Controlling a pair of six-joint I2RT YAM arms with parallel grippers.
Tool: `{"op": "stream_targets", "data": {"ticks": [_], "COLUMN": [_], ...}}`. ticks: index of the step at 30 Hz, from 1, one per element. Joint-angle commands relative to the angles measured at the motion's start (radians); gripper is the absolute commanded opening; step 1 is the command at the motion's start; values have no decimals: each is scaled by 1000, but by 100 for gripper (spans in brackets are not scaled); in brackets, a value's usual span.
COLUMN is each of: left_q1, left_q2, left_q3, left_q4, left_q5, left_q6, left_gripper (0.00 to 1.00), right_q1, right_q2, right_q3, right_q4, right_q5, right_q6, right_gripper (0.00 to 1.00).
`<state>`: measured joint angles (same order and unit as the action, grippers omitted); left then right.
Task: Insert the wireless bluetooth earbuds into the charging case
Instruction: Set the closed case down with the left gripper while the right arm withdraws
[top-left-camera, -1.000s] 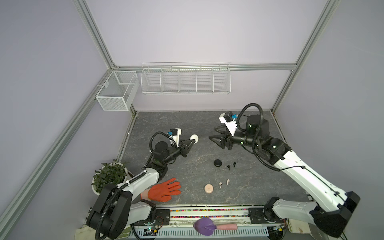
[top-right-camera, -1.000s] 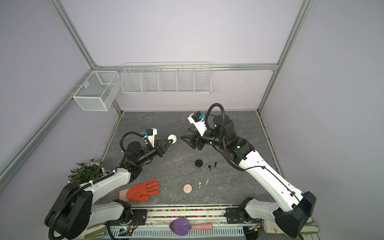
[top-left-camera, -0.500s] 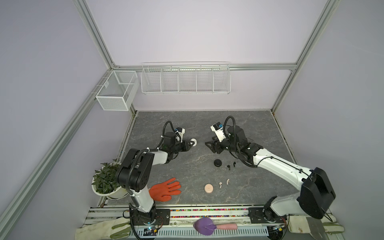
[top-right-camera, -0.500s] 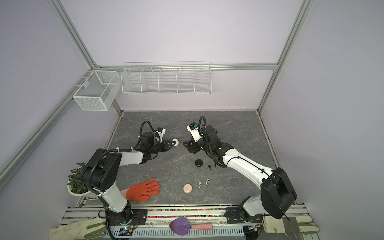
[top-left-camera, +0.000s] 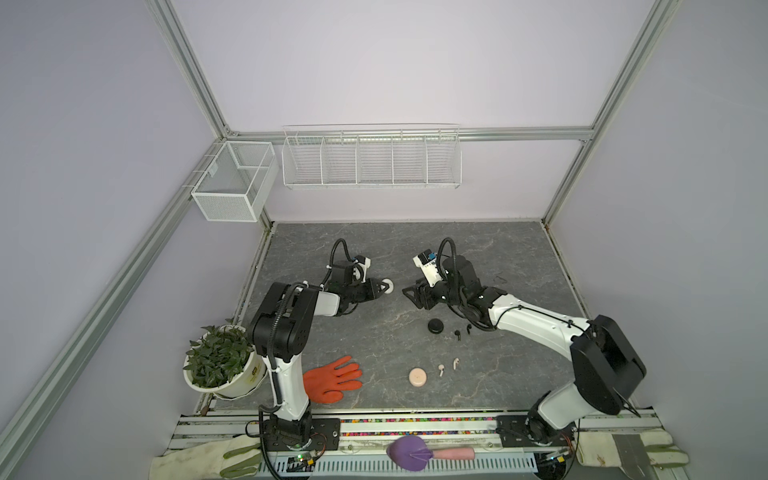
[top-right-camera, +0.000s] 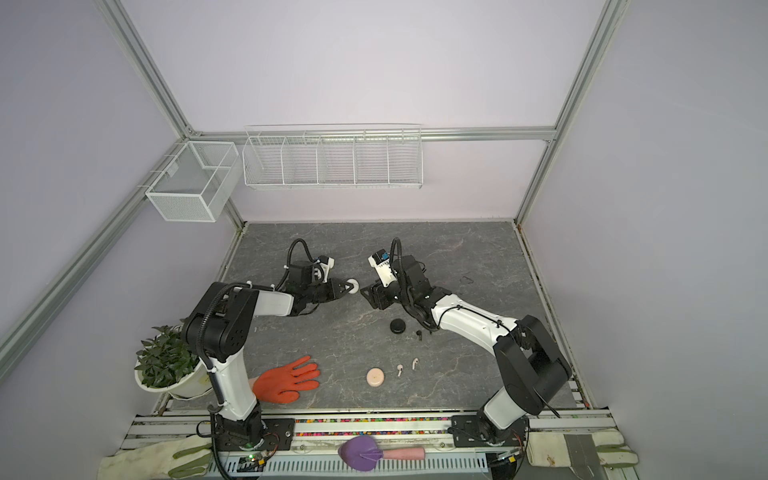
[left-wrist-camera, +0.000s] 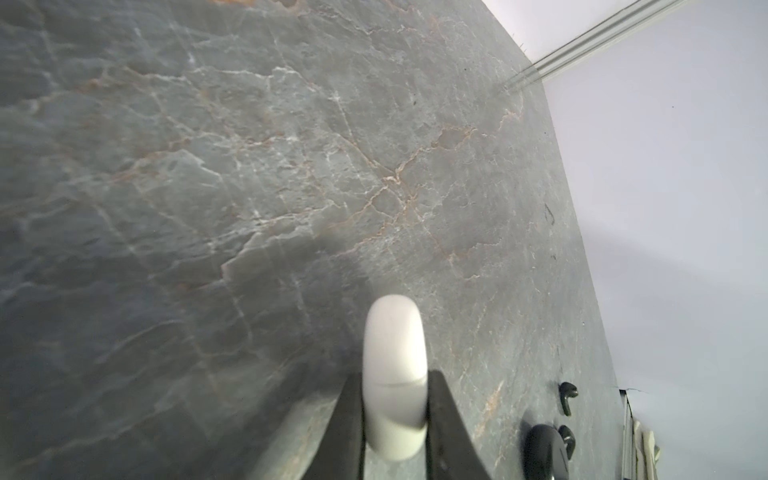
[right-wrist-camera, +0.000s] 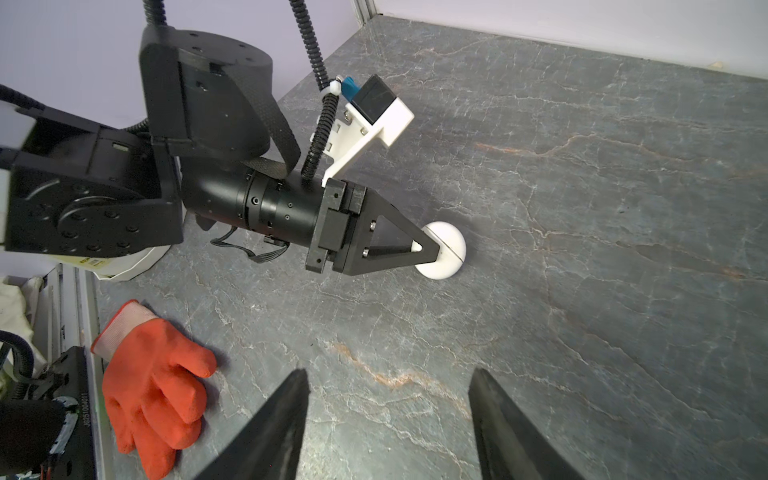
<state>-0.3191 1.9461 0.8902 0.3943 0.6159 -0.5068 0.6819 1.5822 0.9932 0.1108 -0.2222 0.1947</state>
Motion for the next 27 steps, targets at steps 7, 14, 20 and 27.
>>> {"op": "stream_targets", "data": {"ticks": [7,14,20,27], "left_q1": [8,13,24,26], "left_q2": [11,-29,-39,-25], "left_q3": [23,-12,-23,-21], "left_q4": [-58,-82,-88,-92], "left_q5": [-79,-124,-142,-162], "left_q6": [40,82,83,86], "left_gripper": [7,32,39,44], "right_q1": [0,1,2,1], "right_q2": [53,59,42,45], "right_q3": [105,129,137,138], "right_q4": [-107,-115,-143,-162], "right_q5": [-44,-42,-26,-14], "right_q6": [58,74,62,53], "right_gripper": [65,66,67,68]}}
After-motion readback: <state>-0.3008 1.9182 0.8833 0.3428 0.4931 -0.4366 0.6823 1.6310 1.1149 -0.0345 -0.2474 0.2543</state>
